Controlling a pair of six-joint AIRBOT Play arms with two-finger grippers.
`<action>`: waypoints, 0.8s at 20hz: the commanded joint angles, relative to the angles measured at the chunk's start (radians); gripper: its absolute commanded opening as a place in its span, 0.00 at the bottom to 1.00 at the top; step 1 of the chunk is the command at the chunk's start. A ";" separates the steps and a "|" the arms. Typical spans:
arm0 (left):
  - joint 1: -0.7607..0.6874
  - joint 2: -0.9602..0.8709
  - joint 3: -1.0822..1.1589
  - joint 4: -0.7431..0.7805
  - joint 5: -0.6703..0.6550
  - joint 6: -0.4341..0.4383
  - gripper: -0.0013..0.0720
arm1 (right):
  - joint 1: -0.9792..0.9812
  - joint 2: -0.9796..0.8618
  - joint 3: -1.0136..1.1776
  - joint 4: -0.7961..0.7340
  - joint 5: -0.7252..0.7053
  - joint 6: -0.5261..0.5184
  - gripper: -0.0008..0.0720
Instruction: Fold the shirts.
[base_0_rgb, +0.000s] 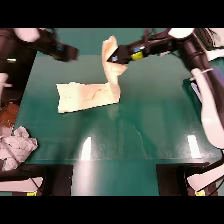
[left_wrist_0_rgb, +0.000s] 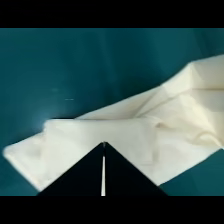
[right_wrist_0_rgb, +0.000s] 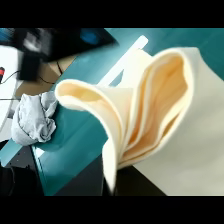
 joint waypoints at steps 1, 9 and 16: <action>0.105 0.182 0.007 0.117 -0.043 0.002 0.05 | 0.110 -0.107 0.068 0.000 -0.115 0.004 0.03; 0.155 0.315 0.006 0.216 -0.187 0.028 0.05 | 0.315 -0.249 0.070 0.008 -0.376 -0.043 0.03; 0.155 0.313 0.006 0.212 -0.215 0.027 0.05 | 0.435 -0.310 0.070 0.143 -0.532 -0.157 0.81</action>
